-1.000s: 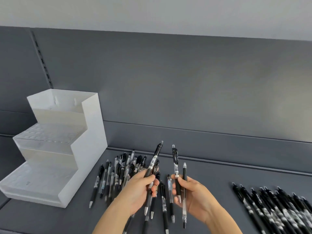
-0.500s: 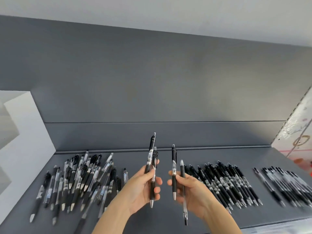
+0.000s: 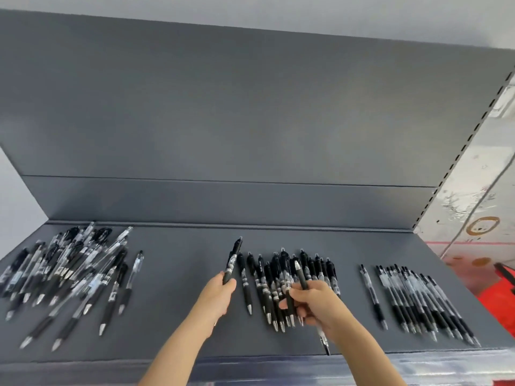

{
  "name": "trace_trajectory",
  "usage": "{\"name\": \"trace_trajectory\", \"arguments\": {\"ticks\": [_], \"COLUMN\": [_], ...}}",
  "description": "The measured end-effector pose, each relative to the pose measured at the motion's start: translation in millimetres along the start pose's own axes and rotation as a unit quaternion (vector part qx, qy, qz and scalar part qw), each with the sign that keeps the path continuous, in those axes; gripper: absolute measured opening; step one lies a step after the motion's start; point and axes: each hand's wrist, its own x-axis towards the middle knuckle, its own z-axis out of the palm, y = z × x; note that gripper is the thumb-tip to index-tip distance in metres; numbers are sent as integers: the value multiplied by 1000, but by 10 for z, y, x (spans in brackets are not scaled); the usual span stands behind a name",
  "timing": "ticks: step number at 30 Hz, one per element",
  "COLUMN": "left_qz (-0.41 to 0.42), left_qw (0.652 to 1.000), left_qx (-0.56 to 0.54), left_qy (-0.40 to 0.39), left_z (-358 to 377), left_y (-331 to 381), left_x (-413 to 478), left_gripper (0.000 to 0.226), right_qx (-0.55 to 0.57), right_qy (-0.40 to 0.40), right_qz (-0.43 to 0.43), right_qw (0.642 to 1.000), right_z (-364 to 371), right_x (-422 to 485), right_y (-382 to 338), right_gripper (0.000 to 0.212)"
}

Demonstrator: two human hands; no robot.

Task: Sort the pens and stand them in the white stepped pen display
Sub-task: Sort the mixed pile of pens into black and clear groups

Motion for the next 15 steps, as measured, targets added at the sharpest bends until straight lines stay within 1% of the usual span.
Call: {"name": "trace_trajectory", "arguments": {"ticks": [2,3,6,8,13,15], "left_qz": [-20,-29,-27,-17,22,39], "left_qw": [988,976,945,939,949,954], "left_qx": [152,209,312,328,292,266], "left_qy": [32,51,91,99,117,132], "left_z": [146,215,407,463,298,208], "left_y": [-29,-26,-2,1,-71,-115], "left_x": [9,-11,-26,2,34,47], "left_gripper": [45,52,59,58,36,22], "right_qx": [-25,-41,-88,-109,-166,-197], "right_qy": [-10,-11,-7,3,39,55], "right_qz": [0,-6,-32,-45,-75,-86], "right_qw": [1000,999,996,993,982,975], "right_z": [-111,-127,-70,-15,6,20], "right_x": [52,73,166,217,263,280], "right_y": [9,12,21,12,55,74], "right_gripper": [5,4,4,8,14,19]}}
